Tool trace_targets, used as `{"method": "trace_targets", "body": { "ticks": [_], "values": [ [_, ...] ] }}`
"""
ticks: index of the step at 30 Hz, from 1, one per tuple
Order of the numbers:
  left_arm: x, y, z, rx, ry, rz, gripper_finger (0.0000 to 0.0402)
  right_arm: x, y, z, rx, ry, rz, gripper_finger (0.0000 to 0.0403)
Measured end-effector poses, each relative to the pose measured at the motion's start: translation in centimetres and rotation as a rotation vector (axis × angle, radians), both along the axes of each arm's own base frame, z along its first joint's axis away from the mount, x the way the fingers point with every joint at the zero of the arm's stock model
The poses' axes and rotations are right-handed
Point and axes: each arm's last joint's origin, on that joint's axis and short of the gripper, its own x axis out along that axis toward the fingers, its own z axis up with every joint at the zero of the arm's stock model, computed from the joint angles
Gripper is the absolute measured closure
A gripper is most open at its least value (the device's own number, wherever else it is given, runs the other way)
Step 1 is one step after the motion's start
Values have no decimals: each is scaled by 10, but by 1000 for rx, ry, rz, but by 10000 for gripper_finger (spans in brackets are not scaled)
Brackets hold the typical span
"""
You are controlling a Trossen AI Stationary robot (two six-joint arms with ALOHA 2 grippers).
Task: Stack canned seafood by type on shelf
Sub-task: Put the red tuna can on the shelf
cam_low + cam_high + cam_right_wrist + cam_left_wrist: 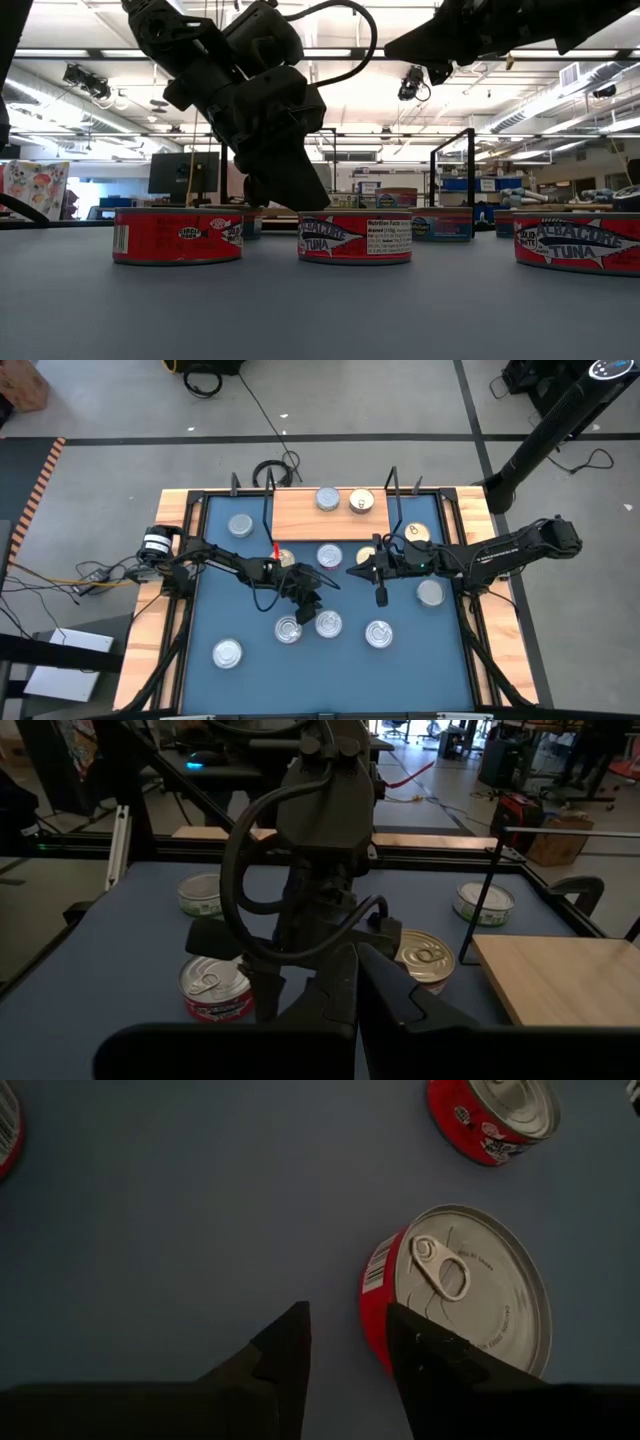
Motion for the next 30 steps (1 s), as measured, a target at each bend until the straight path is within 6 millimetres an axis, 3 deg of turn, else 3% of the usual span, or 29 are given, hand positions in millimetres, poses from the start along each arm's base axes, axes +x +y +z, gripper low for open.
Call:
{"method": "trace_targets", "body": {
  "ticks": [30],
  "values": [
    [-1, -11, 0, -12, -5, -37, 259, 0, 0, 0, 5, 0, -1, 392]
  ]
}}
